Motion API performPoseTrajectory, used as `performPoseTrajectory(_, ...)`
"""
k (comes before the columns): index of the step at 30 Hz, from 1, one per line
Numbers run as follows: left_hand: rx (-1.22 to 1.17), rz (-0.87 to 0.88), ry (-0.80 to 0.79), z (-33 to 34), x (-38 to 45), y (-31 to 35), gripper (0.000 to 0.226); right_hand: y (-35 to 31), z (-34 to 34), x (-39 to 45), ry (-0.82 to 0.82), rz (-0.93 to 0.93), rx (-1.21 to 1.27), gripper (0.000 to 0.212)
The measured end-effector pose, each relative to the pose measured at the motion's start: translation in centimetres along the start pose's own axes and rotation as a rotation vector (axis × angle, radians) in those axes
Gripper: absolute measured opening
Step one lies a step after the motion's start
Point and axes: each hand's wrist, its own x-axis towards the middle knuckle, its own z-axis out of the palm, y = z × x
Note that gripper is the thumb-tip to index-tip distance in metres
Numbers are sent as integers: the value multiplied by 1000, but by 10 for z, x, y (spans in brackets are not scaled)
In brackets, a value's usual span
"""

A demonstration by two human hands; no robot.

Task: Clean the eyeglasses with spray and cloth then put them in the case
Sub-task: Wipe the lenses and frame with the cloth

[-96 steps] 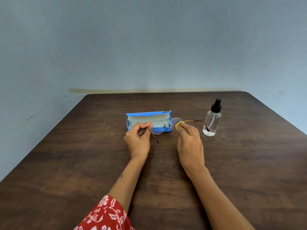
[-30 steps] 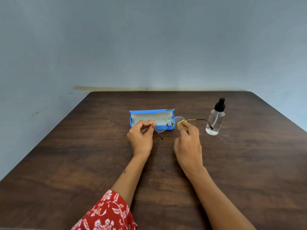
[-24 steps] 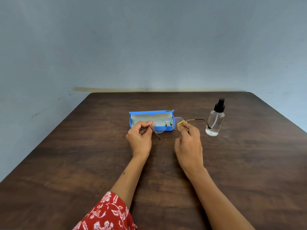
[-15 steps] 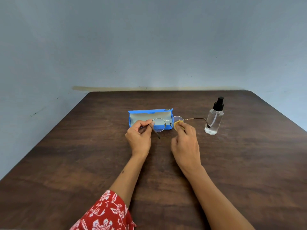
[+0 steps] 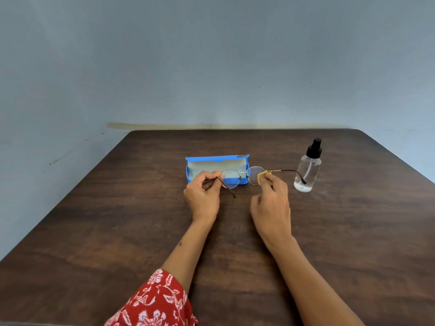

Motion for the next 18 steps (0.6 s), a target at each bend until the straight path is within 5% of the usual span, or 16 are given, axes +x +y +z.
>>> performPoseTrajectory(18,-12,12,8,-3,0,1,14,0,1,-2,-6,-79,15,44)
